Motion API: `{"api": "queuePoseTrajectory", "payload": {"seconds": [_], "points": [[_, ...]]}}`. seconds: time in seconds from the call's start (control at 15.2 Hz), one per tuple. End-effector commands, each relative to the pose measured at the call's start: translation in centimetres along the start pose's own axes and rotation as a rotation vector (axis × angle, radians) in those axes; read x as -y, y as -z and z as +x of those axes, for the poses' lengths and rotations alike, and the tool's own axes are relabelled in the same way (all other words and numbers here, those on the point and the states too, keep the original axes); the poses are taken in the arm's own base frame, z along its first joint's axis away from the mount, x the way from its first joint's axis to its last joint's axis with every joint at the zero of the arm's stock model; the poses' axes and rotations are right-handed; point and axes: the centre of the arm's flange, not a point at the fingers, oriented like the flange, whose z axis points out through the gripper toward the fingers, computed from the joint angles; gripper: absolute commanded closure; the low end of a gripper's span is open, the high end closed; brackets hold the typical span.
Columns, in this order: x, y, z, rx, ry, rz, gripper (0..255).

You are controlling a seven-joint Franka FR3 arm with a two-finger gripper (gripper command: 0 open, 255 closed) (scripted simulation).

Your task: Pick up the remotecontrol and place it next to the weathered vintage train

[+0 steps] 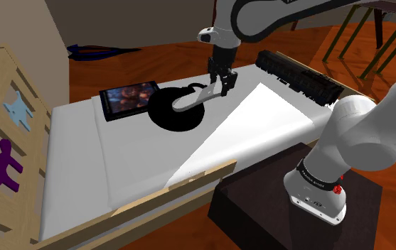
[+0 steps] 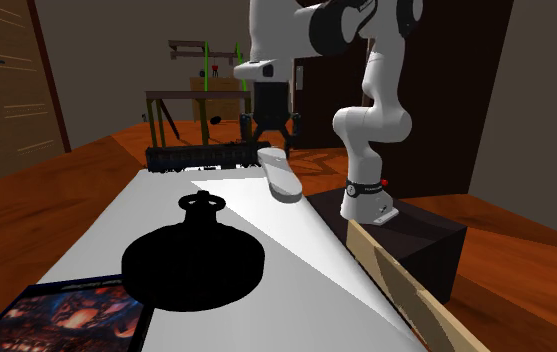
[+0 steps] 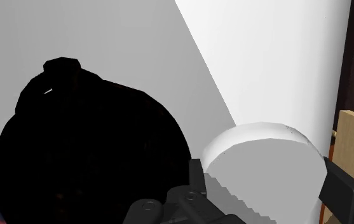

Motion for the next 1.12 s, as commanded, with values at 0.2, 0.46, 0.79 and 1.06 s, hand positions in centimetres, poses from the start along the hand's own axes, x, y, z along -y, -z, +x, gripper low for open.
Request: {"api": "queuePoseTrajectory", "payload": {"seconds": [0.2,0.46,0.79,1.06], "points": [[-0.3,0.6,-5.3,0.000,0.000,0.000,255],[-0.6,0.6,-10.6,0.000,0.000,0.000,255],[-1.0,0.6,-17.1,0.000,0.000,0.000,255],[-1.3,0.6,-22.4,0.000,0.000,0.000,255]]}}
